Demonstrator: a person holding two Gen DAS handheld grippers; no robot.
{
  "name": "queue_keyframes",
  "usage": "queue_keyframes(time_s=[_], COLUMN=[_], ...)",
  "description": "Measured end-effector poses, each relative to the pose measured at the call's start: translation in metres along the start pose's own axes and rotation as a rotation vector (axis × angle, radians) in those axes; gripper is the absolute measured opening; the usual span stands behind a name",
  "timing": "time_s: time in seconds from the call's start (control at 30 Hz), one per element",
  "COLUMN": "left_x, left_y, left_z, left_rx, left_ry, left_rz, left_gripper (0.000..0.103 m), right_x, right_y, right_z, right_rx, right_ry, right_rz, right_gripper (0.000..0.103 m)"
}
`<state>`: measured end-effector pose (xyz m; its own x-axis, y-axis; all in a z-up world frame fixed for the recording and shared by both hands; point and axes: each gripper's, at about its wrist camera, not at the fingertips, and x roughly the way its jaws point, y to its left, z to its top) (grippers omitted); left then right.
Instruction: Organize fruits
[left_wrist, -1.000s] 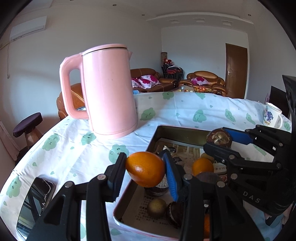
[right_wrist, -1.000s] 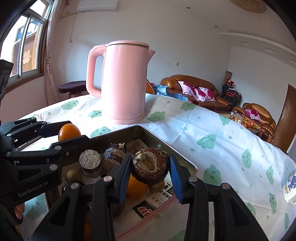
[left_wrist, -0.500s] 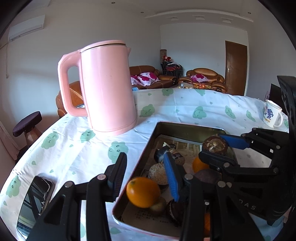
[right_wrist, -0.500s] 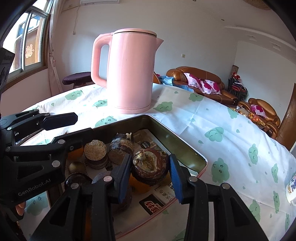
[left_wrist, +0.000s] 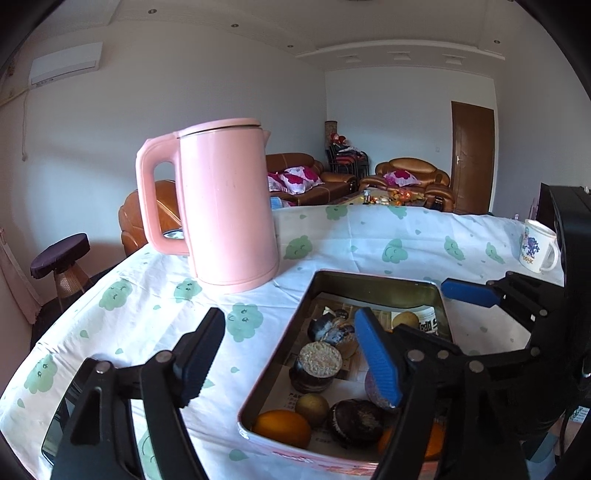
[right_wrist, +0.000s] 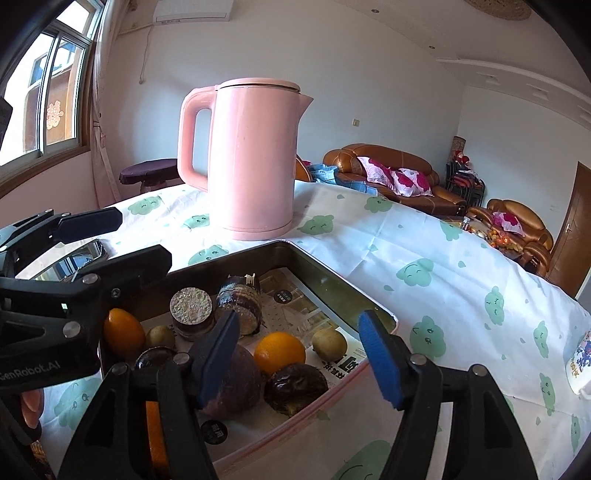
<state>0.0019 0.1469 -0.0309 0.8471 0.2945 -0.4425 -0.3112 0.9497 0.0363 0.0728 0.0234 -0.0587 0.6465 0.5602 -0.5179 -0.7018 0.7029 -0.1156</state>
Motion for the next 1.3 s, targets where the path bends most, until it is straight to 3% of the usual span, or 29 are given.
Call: queue_keyframes(time_s=[0.2, 0.37, 1.3], left_x=[-0.01, -0.021, -0.031], left_y=[0.005, 0.006, -0.008], left_z=[0.003, 0.007, 0.012], left_rx=[-0.026, -0.039, -0.014], left_ry=[-0.033, -0.075, -0.09], left_rz=[0.009, 0.024, 0.011], left_gripper=[0.078, 0.091, 0.095], right_x=[-0.018, -0.041, -0.075], right_y=[-0.011, -0.018, -0.032], right_z=[0.001, 0.007, 0.002], right_rx=[0.035, 0.044, 0.076], right_ry=[-0.041, -0.1, -0.168], right_rz=[-0.05, -0.092, -0.126], right_gripper=[0.068, 0.068, 0.069])
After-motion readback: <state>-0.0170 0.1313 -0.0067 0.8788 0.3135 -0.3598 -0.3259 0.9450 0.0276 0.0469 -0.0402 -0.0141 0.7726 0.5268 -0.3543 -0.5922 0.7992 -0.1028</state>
